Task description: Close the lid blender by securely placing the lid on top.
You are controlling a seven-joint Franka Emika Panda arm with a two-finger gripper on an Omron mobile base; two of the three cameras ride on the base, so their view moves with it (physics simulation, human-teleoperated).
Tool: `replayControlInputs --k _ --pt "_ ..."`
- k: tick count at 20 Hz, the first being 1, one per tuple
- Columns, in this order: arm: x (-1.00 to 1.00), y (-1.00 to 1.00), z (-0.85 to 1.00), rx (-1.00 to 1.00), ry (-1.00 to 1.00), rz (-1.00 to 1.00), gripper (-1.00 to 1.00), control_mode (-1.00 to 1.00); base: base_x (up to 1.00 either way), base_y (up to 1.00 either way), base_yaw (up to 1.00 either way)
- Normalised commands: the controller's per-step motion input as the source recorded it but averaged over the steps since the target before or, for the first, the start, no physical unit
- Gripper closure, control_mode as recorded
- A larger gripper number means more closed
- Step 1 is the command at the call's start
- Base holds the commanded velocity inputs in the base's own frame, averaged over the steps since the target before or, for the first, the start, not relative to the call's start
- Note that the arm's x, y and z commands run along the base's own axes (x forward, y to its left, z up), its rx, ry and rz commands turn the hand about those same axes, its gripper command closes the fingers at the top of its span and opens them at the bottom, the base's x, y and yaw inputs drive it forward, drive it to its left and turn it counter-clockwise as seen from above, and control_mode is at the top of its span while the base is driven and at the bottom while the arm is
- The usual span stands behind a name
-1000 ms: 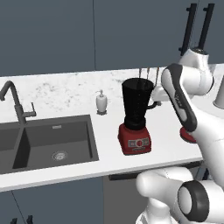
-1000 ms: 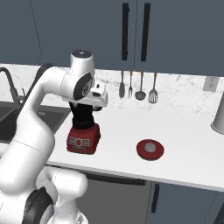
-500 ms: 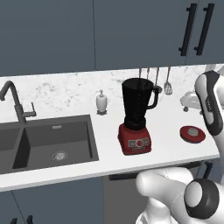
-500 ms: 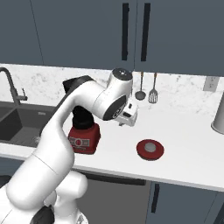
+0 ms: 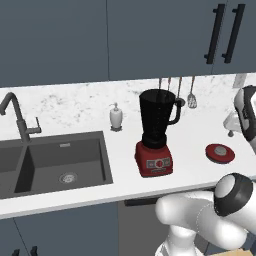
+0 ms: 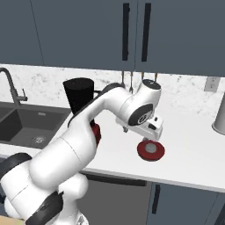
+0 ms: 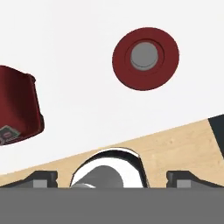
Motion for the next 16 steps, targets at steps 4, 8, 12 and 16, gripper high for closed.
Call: replayControlInputs --k 4,8,12,16 --pt "0.28 -0.07 -0.59 -0.11 0.3 -0.07 -1.0 -1.0 0.0 0.0 0.0" --pt "0.14 -0.03 -0.41 -0.02 0.06 -0.05 -1.0 -1.0 0.0 0.0 0.0" --pt "0.12 0.0 -0.33 0.0 0.0 -0.06 -1.0 -1.0 0.0 0.0 0.0" --pt "0.0 0.0 -0.07 0.0 0.07 0.0 -1.0 -1.0 0.0 0.0 0.0"
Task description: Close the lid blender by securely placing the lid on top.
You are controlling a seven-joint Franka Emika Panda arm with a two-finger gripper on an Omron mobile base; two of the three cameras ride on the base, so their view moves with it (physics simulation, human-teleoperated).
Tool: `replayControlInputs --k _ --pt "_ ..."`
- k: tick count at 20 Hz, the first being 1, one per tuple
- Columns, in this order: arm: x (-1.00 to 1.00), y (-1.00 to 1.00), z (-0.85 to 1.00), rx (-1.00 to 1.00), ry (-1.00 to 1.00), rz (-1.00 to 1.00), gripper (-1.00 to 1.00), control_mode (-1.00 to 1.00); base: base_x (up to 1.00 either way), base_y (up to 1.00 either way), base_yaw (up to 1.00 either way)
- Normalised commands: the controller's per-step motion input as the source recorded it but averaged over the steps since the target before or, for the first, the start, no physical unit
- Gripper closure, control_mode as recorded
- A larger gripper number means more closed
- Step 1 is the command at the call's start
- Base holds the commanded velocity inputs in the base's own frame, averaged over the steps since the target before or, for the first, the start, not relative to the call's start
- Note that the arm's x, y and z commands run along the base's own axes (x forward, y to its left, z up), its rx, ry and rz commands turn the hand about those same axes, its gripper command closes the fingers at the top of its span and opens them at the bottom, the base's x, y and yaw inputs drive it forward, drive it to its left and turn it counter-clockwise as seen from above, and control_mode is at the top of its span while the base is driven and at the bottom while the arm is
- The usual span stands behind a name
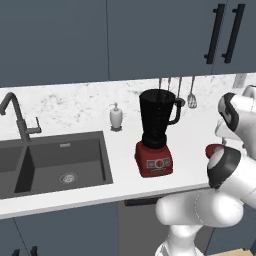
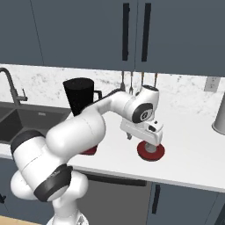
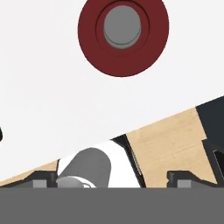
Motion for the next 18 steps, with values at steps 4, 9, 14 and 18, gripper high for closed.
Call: replayControlInputs --k 4,9,14,18 --pt "0.26 -0.12 -0.36 0.0 0.01 0.0 -1.0 -1.0 0.0 0.0 0.0" --pt "0.19 -0.16 -0.23 -0.01 0.01 0.0 -1.0 -1.0 0.0 0.0 0.0" --pt "0.17 -0.14 -0.17 0.0 0.0 0.0 -1.0 -1.0 0.0 0.0 0.0" --pt "0.2 -0.08 -0.2 0.0 0.01 0.0 -1.0 -1.0 0.0 0.0 0.0"
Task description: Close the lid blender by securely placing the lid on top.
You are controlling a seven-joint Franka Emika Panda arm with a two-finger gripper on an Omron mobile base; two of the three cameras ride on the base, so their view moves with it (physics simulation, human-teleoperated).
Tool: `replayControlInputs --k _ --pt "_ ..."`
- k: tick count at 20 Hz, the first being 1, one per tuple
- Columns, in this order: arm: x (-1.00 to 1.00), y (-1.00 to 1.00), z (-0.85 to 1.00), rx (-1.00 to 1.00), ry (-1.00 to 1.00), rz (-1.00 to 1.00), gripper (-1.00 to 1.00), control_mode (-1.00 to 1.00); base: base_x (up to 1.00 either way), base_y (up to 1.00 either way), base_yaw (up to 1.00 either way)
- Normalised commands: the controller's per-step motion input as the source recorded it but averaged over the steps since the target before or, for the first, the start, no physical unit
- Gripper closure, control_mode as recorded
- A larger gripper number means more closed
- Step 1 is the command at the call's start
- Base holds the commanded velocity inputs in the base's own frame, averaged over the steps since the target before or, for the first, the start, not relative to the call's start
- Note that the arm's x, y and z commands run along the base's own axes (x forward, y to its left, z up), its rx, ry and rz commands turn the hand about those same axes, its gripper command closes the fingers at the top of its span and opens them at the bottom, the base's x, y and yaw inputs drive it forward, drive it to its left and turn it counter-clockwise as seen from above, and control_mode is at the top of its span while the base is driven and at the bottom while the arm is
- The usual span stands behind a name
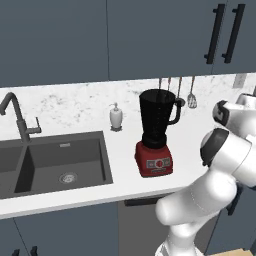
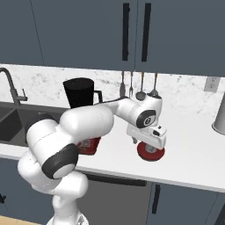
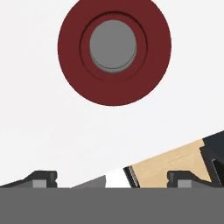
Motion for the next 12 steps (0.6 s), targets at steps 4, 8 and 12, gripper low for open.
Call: replayControlInputs --k 4,8,12 --pt "0.24 -0.07 -0.22 0.0 0.0 0.0 -1.0 -1.0 0.0 0.0 0.0" --pt "0.19 -0.03 -0.29 -0.01 0.0 0.0 -1.0 -1.0 0.0 0.0 0.0" --pt "0.18 0.0 -0.27 -0.02 0.0 0.0 -1.0 -1.0 0.0 0.0 0.0"
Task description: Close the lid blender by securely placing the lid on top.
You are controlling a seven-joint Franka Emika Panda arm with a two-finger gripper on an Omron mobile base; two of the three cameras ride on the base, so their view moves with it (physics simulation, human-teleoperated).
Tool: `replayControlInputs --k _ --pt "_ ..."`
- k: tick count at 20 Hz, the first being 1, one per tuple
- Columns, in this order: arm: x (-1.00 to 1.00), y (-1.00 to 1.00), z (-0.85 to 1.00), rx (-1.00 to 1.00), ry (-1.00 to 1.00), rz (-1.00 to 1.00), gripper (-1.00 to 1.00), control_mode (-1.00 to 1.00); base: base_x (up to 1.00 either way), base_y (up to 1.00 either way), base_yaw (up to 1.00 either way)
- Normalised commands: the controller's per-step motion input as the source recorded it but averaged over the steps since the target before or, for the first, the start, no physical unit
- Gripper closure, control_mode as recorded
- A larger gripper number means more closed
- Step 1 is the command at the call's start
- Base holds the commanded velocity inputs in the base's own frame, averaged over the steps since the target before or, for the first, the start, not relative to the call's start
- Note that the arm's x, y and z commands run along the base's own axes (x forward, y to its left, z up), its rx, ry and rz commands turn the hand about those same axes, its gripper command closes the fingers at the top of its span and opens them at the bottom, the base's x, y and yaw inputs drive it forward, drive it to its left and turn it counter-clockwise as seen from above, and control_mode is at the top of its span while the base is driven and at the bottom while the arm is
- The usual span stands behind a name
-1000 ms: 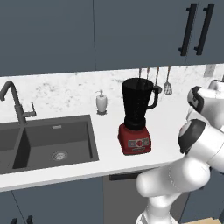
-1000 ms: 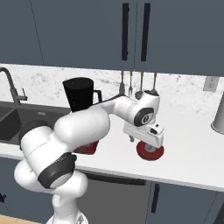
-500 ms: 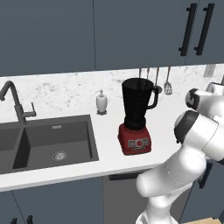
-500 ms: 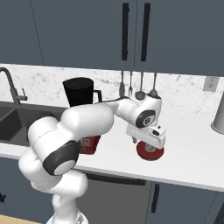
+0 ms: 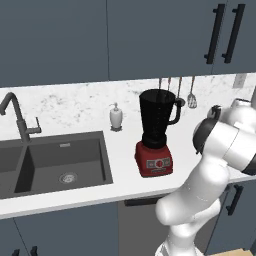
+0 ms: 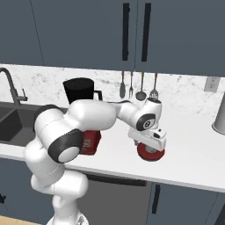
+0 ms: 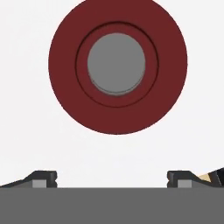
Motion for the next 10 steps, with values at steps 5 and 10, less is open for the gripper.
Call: replayControlInputs --k 5,10 --pt "0.19 -0.12 -0.22 -0.01 0.0 0.0 -1.0 -1.0 0.0 0.0 0.0" --pt "0.13 -0.23 -0.14 0.0 0.0 0.0 -1.0 -1.0 0.0 0.0 0.0"
